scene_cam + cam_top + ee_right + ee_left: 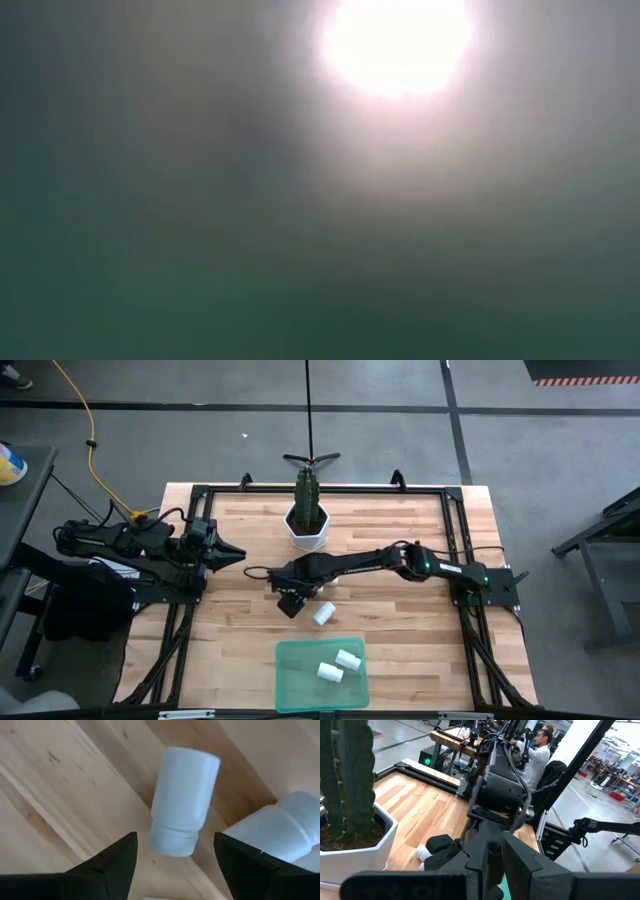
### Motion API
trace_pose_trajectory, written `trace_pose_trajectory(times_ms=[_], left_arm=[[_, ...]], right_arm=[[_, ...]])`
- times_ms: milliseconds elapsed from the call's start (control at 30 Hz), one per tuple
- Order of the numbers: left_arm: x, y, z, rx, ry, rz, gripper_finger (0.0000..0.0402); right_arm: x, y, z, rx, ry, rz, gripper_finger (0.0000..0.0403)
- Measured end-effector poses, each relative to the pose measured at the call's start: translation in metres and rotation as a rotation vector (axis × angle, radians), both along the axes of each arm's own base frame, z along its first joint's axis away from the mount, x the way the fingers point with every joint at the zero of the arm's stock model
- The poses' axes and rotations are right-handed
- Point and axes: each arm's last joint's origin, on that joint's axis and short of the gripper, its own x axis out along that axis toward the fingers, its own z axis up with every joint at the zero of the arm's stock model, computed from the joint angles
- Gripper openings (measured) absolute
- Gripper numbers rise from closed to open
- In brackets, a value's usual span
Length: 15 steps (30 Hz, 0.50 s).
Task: Pick and place pill bottles into a basket
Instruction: Put the white pill bottle into the bin
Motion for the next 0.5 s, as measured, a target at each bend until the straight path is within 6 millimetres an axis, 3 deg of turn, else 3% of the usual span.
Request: trace_pose_trajectory(times_ms=[333, 500], left_arm=[[0.000, 0.001, 0.000, 0.000, -0.001, 0.020, 0.0090], [0.000, 0.001, 0.000, 0.000, -0.001, 0.032, 0.0090]], right_arm=[[0.004, -0.010, 0.001, 0.048, -0.036, 0.010, 0.0253], [0.008, -0.009, -0.010, 0.082, -0.033, 0.027, 0.0253]])
